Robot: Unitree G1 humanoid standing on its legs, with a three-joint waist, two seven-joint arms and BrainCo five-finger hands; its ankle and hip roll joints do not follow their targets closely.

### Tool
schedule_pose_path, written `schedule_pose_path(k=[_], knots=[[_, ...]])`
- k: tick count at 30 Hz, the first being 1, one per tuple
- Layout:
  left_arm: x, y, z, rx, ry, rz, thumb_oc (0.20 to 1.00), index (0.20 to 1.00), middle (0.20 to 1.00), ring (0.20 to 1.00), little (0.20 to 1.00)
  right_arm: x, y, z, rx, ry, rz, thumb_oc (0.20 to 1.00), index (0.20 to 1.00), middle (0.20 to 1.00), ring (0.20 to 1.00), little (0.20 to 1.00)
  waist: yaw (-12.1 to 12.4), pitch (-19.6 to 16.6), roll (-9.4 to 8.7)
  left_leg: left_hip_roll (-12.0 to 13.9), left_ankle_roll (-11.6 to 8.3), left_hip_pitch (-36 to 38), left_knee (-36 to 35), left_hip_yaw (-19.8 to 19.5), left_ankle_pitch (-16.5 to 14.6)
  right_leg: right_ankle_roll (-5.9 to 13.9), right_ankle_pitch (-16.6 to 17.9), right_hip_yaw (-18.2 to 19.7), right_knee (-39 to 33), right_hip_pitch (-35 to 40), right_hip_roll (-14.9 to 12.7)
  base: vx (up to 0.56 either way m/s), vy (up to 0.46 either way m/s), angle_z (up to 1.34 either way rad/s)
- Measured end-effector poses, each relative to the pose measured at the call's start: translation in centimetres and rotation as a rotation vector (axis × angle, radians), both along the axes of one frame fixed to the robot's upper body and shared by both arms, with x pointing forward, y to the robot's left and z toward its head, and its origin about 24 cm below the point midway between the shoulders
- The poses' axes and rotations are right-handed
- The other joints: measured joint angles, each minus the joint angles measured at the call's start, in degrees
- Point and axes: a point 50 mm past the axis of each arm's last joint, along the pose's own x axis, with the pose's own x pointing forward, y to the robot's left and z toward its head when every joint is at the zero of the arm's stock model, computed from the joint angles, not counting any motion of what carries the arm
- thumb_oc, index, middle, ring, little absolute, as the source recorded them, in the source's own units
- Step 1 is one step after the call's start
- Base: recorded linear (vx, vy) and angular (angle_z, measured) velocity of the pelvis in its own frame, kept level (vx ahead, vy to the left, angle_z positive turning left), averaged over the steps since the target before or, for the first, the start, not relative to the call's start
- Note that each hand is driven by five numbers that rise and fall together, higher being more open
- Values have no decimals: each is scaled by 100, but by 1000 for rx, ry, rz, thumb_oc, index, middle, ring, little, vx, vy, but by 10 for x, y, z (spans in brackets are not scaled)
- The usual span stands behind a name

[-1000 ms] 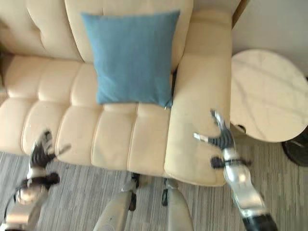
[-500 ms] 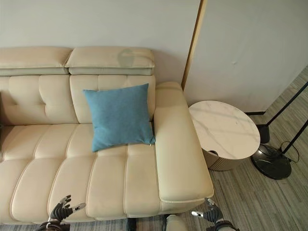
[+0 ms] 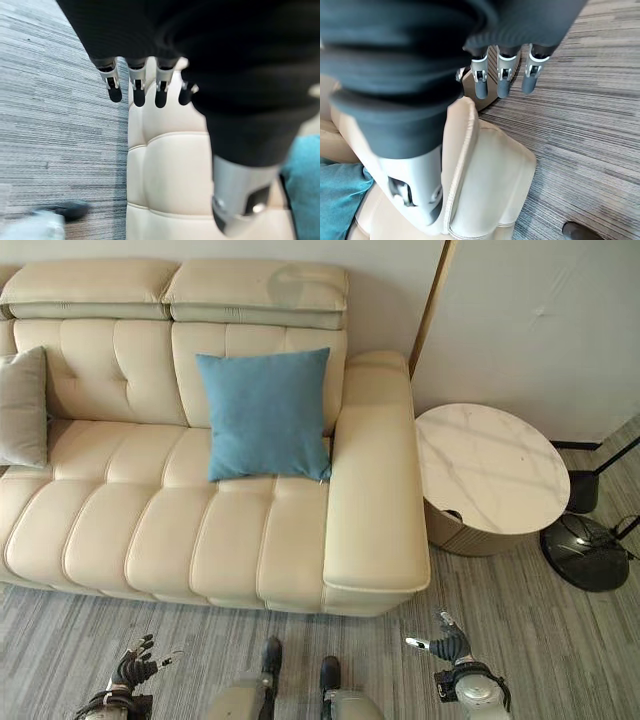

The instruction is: Pick up all the scattered cushions and arrange them neatly on the sofa.

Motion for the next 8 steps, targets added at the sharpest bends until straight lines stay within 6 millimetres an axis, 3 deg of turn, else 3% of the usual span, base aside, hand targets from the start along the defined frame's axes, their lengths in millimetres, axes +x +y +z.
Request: schedule_pose_path(k=[2, 3, 4, 8], knots=[[9, -10, 0, -27, -29, -6, 1000, 1000, 1000, 1000, 1000, 5, -6, 4, -13, -8, -5, 1000, 1000, 1000, 1000, 1000, -102, 38, 232, 37, 75, 720, -660, -95, -7, 264, 221, -63, -179, 18, 105, 47, 45, 9], [11, -8, 1, -23, -32, -4, 1000, 1000, 1000, 1000, 1000, 5, -5, 2, 11, -10, -33, 1000, 1000, 1000, 1000, 1000, -96, 63, 211, 54, 280, 883, -933, -43, 39, 337, 358, -74, -280, 69, 97, 0, 0, 0], [11, -8, 2, -19, -33, -4, 1000, 1000, 1000, 1000, 1000, 3, -5, 0, 26, -11, -48, 1000, 1000, 1000, 1000, 1000, -87, 50, 169, 19, 361, 904, -985, -19, 111, 410, 406, -64, -391, 119, 60, 20, 38, -3], [1, -3, -1, 9, 2, -15, 1000, 1000, 1000, 1000, 1000, -2, -5, -3, 36, 7, -59, 1000, 1000, 1000, 1000, 1000, -70, -28, 70, -80, 459, 920, -1057, 103, 171, 564, 483, -81, -705, 262, -76, 34, 47, -9]])
